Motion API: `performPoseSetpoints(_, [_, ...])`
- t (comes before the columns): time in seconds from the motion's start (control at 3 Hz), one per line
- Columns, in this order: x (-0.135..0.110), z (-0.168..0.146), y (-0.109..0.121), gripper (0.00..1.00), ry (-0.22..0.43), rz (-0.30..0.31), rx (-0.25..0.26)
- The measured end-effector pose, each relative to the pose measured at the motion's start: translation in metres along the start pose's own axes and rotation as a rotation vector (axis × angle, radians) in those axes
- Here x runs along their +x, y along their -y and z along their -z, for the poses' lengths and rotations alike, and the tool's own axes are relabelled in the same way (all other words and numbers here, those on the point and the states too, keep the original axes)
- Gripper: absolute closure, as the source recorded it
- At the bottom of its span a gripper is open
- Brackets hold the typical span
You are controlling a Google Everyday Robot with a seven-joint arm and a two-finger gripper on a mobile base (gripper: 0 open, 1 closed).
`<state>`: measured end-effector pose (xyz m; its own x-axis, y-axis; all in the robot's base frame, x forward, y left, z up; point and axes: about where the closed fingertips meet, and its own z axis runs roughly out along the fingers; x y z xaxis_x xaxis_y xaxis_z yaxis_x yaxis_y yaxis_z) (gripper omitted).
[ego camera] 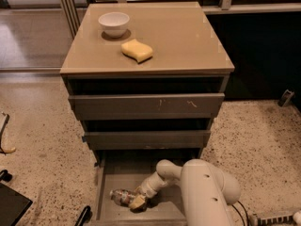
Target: Place water bottle into bottom drawer
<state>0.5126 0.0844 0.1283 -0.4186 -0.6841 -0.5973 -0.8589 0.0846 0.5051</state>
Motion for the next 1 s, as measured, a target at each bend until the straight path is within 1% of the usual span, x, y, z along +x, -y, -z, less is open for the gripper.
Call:
performPoseSetpoints(0.33, [-0.0013,0.0019,0.0008,0.15,0.024,0.004,0.035])
performPoseSetpoints(0.67, [-0.0013,0.0019,0.0008,0.00,0.025,0.004,0.036])
performPoseSetpoints(1.0, [-0.0013,0.0018,0.0008,0.00,0.025,0.004,0.035])
